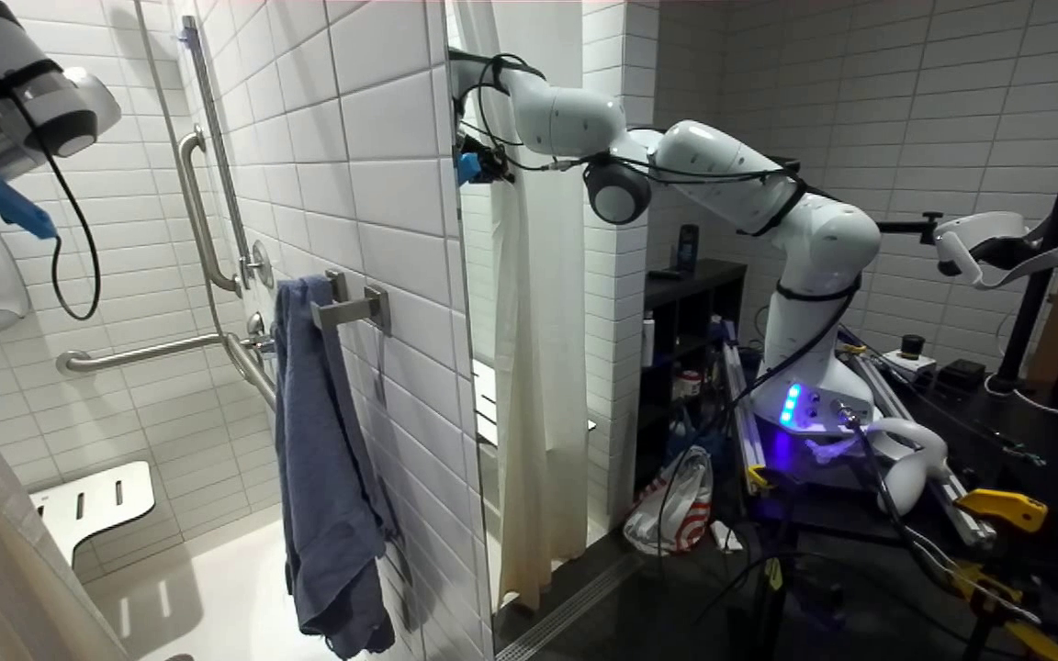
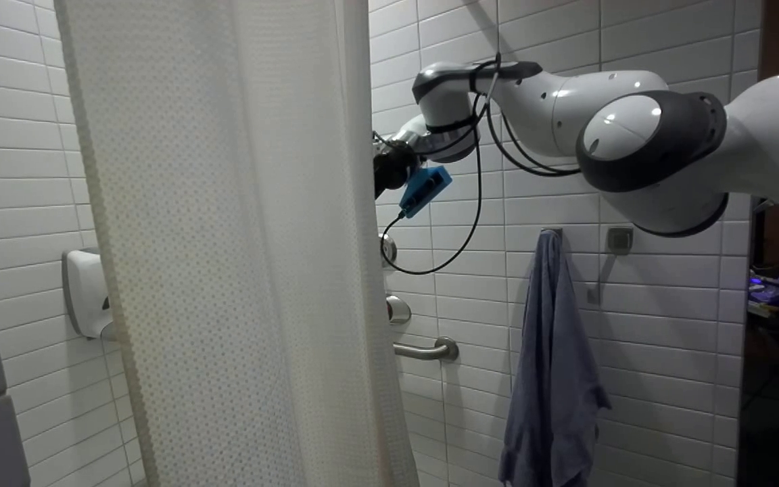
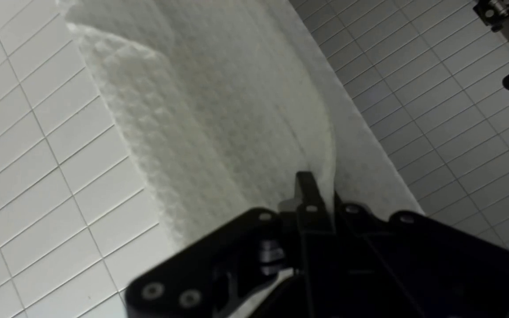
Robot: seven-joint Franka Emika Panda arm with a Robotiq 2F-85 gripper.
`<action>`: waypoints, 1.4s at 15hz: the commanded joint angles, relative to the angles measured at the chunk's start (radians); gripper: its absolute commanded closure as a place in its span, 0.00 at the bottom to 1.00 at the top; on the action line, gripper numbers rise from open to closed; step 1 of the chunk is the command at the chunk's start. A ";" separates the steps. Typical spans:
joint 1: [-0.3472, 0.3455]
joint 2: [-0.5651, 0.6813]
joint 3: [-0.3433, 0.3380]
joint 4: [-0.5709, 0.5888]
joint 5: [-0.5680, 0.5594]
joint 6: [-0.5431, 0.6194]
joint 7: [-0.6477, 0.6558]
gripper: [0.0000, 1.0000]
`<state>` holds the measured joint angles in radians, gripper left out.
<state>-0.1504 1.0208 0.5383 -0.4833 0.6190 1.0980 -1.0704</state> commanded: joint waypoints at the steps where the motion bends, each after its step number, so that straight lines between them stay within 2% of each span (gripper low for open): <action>1: 0.009 0.004 -0.016 0.009 -0.026 0.010 -0.016 1.00; 10: 0.001 -0.002 -0.016 0.004 -0.032 -0.055 -0.032 1.00; 11: 0.047 0.064 -0.056 0.142 0.000 -0.132 0.003 1.00; 13: 0.054 0.071 -0.063 0.159 0.006 -0.204 0.002 1.00; 14: 0.019 0.012 -0.038 0.046 -0.021 -0.197 -0.034 1.00; 19: 0.020 0.014 -0.026 0.047 -0.027 -0.348 -0.042 1.00; 20: 0.097 0.034 -0.029 0.029 -0.042 -0.285 -0.032 1.00; 21: 0.109 0.035 -0.027 0.027 -0.043 -0.289 -0.033 1.00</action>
<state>-0.1200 1.0428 0.5218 -0.4121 0.6215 0.7937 -1.0826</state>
